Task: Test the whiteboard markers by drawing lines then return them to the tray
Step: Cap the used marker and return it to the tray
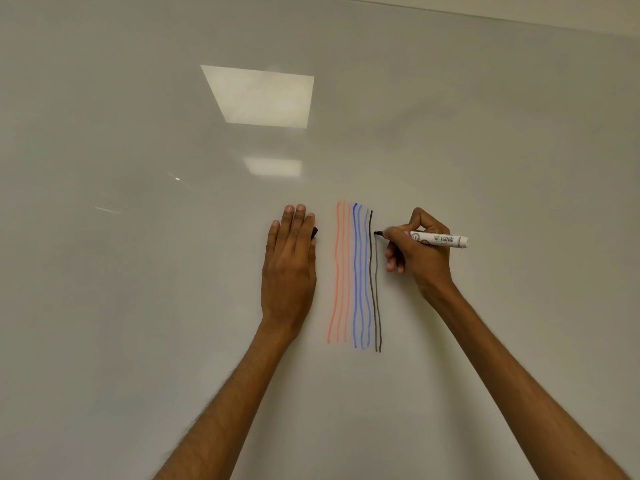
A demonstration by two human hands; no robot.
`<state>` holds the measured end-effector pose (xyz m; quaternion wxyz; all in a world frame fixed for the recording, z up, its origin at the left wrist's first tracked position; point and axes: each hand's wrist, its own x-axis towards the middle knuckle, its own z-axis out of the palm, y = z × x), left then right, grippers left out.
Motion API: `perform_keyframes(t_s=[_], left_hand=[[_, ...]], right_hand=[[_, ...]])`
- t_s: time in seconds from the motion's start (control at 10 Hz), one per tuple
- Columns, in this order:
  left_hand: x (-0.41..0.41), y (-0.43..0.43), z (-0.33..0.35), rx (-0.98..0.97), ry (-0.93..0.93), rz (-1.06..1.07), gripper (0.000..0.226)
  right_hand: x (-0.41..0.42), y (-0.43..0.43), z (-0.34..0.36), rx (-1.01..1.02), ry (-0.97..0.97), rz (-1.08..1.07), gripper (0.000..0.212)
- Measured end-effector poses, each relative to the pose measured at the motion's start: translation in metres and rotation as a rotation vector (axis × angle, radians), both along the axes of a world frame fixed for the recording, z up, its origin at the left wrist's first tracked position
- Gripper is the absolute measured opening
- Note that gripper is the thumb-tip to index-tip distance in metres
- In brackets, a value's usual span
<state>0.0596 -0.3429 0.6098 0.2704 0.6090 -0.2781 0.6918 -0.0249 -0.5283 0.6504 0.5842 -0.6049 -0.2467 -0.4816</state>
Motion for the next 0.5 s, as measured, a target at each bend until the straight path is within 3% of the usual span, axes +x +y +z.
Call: perform_keyframes(t_s=[0.5], left_hand=[[0.000,0.000,0.000,-0.002,0.001,0.005,0.041]], right_hand=[[0.008,0.002,0.027,0.022,-0.075,-0.023,0.030]])
